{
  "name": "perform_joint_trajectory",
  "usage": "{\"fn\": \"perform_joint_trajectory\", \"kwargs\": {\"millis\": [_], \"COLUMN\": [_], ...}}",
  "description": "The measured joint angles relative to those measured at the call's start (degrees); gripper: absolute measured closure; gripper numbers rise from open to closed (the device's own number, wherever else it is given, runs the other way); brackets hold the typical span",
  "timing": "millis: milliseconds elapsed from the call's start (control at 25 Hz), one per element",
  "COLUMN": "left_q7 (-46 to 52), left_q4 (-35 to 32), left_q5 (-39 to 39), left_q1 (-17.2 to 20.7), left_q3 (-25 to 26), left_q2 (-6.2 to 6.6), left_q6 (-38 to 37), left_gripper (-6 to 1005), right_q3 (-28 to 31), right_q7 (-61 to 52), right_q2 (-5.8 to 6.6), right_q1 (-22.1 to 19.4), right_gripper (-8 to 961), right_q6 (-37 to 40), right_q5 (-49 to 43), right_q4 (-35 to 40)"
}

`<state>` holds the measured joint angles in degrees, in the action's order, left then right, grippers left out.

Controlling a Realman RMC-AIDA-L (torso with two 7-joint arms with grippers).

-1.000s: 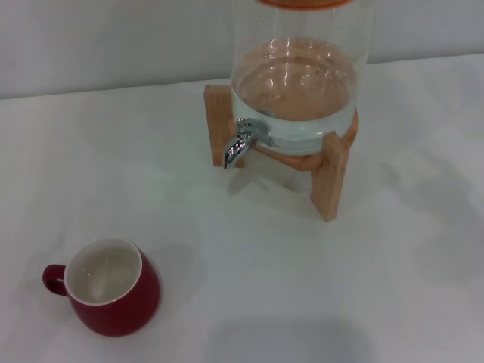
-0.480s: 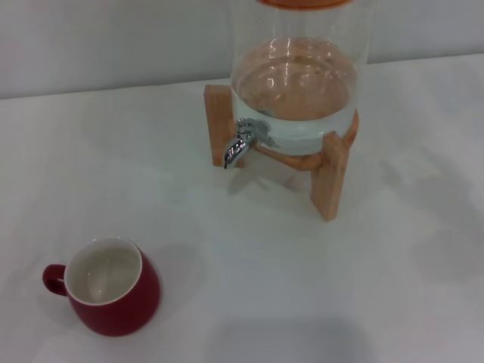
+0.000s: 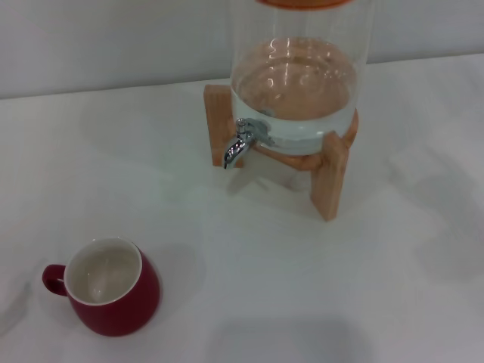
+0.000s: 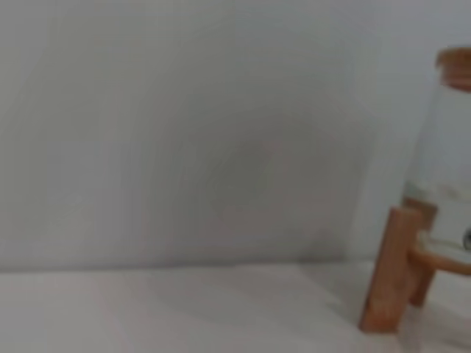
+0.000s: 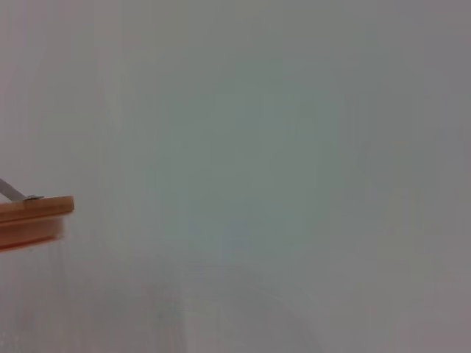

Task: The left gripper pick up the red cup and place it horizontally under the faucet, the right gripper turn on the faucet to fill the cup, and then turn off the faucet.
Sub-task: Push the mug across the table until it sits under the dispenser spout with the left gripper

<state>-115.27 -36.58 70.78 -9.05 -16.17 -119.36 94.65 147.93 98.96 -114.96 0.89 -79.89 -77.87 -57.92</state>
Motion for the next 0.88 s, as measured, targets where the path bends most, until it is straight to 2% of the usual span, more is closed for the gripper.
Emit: {"fn": "perform_joint_trajectory", "kwargs": {"millis": [200,480,880], "left_q7": [-0.04,-0.10,-2.13], "left_q4": [-0.57,-1.21,0.25], "left_q5": [-3.52,-6.26,-7.14], "left_q1": [-1.19,-0.99,-0.56], "left_q3": [0.01,-0.05,-0.09], "left_q2": [0.15,0.03,-0.38], "left_q6": [-0.31,-0.62,-4.49], "left_gripper": [152,154,158], "right_q3": [0.71,1.11,2.43], "right_q7": [0.00,0.06,0.43], "right_q2": [0.05,0.13,0.12], "right_q1": [0.04,0.44,1.44], "right_gripper": [232,232,232], "right_q6": [0.01,0.34,0.62], "right_q5": [0.02,0.06,0.09], "right_q4": [0.58,1.17,1.90]}}
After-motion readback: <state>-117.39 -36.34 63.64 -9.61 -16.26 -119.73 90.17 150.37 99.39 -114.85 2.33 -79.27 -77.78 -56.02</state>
